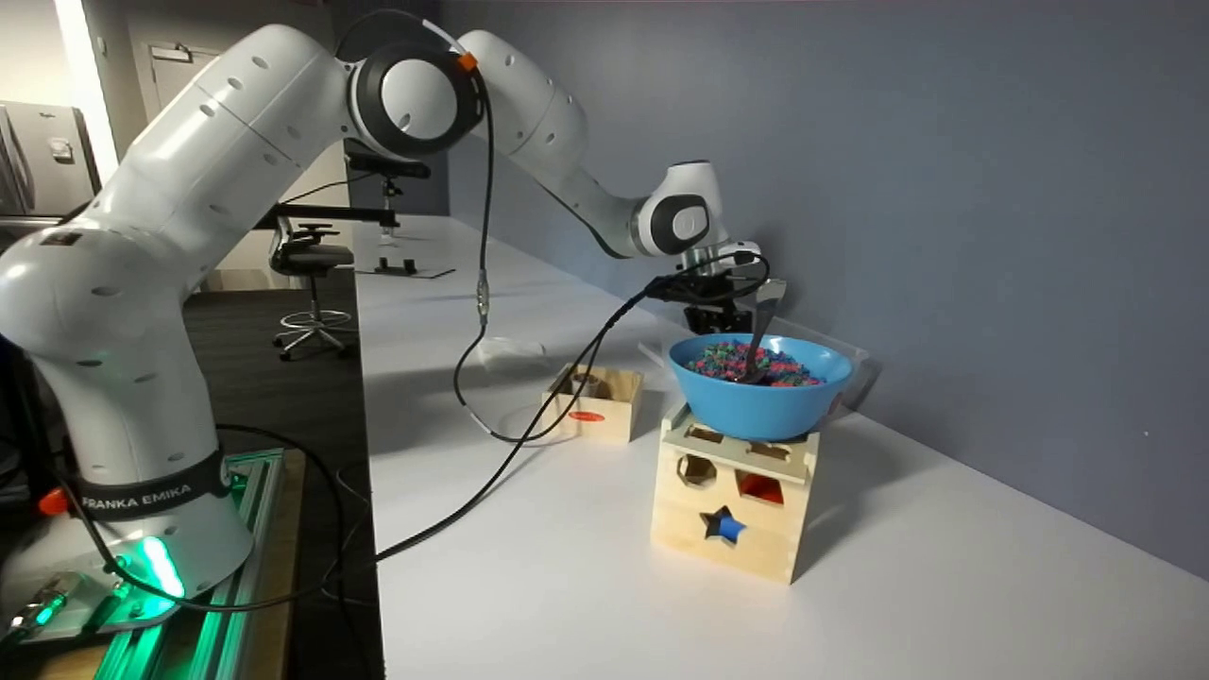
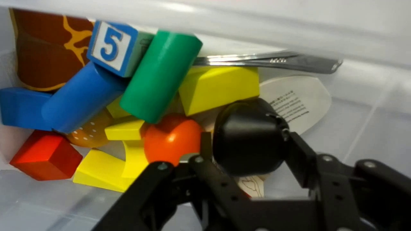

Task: Remove the white container from the lunchbox and put it in the wooden box

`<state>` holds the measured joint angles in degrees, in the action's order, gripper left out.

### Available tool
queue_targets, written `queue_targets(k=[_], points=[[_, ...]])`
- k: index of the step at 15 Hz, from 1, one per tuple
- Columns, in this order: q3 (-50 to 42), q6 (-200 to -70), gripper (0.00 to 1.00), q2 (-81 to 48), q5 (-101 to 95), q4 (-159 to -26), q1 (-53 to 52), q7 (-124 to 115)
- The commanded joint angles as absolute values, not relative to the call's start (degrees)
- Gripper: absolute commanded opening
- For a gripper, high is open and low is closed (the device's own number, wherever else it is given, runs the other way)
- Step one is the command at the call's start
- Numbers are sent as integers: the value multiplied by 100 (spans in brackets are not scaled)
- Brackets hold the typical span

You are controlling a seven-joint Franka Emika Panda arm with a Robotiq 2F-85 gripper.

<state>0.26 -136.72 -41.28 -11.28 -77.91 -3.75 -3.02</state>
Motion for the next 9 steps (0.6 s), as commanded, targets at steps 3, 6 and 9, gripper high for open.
queue_targets(k=[3, 6, 9], points=[[61, -13637, 17, -3880, -911, -7776, -385, -157], [1, -13742, 10, -3289, -981, -8194, -390, -172], [-105, -13800, 9, -2568, -1068, -8726, -356, -226]])
